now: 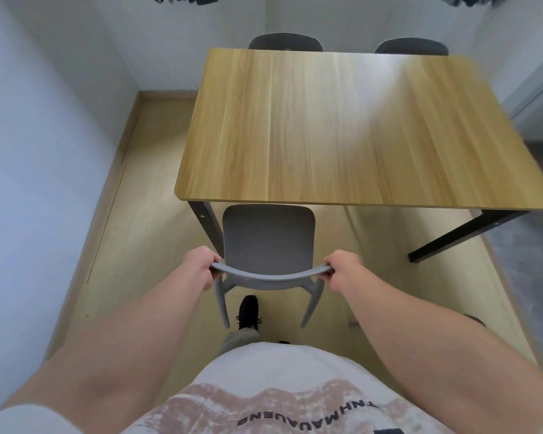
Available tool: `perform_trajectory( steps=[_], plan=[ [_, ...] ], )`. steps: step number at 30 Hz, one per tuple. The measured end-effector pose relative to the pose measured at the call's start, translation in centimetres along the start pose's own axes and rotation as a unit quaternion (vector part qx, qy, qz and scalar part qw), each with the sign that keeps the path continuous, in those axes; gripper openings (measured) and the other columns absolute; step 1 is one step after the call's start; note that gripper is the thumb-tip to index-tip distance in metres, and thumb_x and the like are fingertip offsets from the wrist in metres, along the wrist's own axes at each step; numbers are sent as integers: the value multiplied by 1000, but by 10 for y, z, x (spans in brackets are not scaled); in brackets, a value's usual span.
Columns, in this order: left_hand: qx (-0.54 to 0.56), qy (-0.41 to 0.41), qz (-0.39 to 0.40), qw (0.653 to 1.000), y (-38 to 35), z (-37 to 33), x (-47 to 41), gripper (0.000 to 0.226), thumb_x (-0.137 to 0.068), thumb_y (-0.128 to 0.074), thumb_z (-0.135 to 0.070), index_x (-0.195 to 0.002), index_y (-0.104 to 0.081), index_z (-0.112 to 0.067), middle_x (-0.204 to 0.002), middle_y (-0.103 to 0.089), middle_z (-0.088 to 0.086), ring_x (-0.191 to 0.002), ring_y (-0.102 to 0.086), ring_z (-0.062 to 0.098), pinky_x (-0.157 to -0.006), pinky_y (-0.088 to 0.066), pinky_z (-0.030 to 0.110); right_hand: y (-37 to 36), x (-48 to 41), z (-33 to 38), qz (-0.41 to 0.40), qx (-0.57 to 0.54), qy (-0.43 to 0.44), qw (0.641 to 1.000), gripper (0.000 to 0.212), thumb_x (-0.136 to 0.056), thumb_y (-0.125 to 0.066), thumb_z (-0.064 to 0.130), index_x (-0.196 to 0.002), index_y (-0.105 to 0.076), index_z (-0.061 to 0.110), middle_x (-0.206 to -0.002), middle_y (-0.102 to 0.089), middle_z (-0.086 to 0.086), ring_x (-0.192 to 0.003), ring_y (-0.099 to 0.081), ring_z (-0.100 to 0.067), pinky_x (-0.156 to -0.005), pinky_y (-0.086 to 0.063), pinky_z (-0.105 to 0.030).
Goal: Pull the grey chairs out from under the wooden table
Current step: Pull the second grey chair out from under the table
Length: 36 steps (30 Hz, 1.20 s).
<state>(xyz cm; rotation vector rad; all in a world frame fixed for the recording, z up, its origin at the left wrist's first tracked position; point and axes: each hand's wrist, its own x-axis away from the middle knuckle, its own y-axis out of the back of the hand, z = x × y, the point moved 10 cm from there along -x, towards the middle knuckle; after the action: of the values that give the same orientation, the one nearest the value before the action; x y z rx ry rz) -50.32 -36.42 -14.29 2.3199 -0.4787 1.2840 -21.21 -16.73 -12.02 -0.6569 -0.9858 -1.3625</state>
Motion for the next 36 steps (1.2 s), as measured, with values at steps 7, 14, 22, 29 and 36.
perform_trajectory(
  steps=[7,14,22,29,36],
  plan=[
    [10,-2,10,1000,26,60,23,13,-90,-51,4,-78,-55,0,-86,-56,14,-70,-58,25,-53,-51,34,36,31,-52,1,4,5,1000,21,-90,-52,-11,-108,-59,-3,-85,-58,-16,-68,-59,-28,-55,-57,-38],
    [11,7,22,1000,50,110,37,12,-90,-51,5,-80,-56,1,-85,-57,15,-69,-59,26,-51,-50,35,64,54,-107,-15,12,5,1000,20,-90,-55,-9,-109,-62,-5,-89,-60,-17,-73,-62,-30,-63,-61,-41],
    [4,19,34,999,83,189,61,15,-91,-49,6,-78,-55,2,-86,-56,14,-70,-58,27,-53,-52,36,103,86,-186,-16,-9,-7,1000,13,-92,-52,-12,-100,-57,-3,-84,-58,-16,-68,-59,-27,-53,-55,-38],
    [7,22,27,999,92,253,80,18,-92,-48,5,-75,-53,1,-82,-54,12,-69,-55,23,-55,-51,34,142,91,-238,-7,2,-10,1000,23,-91,-54,-10,-113,-60,-4,-85,-59,-16,-70,-61,-27,-49,-55,-37],
    [18,25,10,999,98,318,95,19,-91,-48,6,-74,-50,-2,-79,-51,11,-67,-53,21,-57,-52,31,177,90,-282,-9,2,-15,1000,19,-90,-55,-10,-106,-62,-2,-83,-60,-15,-68,-62,-26,-37,-52,-29]
  ],
)
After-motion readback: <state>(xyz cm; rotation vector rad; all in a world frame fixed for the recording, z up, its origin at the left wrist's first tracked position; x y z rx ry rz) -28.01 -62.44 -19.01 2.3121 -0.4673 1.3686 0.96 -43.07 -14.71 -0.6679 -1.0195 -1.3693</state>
